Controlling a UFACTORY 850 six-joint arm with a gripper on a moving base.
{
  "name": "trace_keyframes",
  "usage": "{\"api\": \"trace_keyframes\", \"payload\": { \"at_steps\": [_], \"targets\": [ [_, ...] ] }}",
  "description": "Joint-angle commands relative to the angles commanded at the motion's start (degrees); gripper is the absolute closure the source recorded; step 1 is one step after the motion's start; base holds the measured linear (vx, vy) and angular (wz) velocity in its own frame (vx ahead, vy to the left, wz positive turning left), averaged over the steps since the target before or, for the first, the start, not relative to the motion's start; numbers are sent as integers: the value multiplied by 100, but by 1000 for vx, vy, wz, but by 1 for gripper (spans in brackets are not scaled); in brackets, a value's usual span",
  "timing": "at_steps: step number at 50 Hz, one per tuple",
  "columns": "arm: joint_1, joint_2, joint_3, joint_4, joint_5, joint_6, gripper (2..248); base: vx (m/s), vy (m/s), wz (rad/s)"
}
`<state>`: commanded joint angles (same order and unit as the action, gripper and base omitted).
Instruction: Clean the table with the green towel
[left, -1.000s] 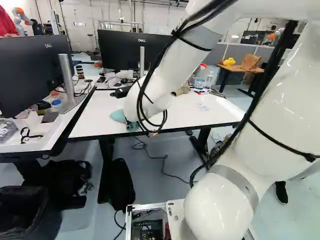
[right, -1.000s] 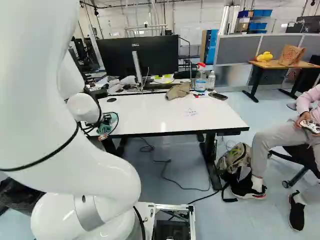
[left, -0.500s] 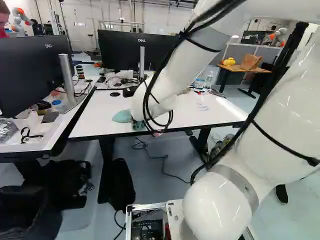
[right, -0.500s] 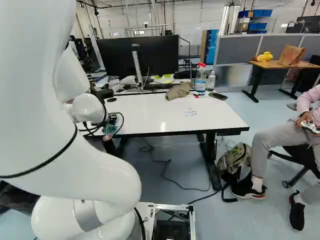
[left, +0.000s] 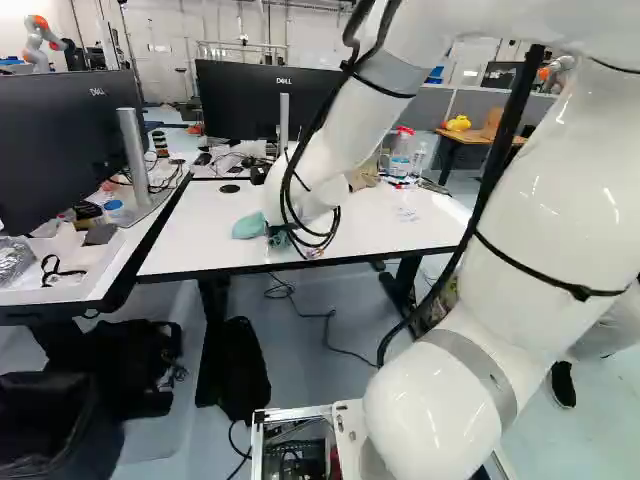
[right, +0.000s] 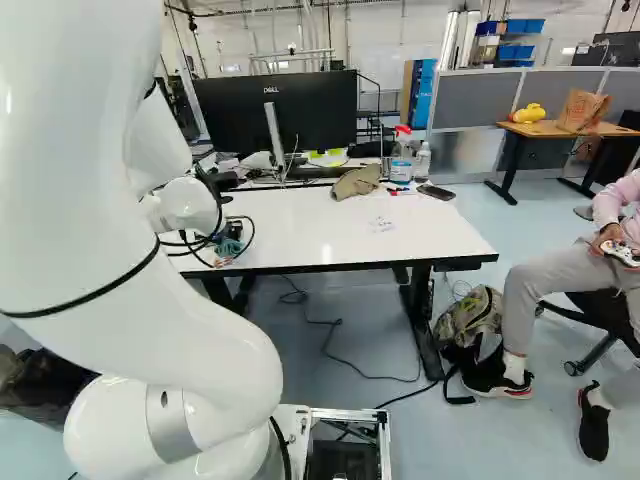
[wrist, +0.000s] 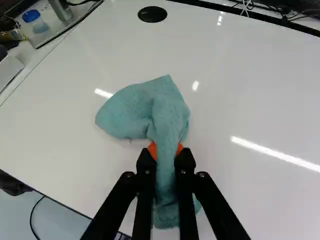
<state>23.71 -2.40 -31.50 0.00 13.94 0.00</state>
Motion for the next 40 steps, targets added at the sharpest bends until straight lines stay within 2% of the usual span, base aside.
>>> {"api": "trace_keyframes", "payload": {
  "at_steps": [26, 40],
  "targets": [
    [-205, -673, -734, 0, 0, 0, 200, 0, 0, 0],
    [-188, -1016, -1128, 0, 0, 0, 200, 0, 0, 0]
  ]
}}
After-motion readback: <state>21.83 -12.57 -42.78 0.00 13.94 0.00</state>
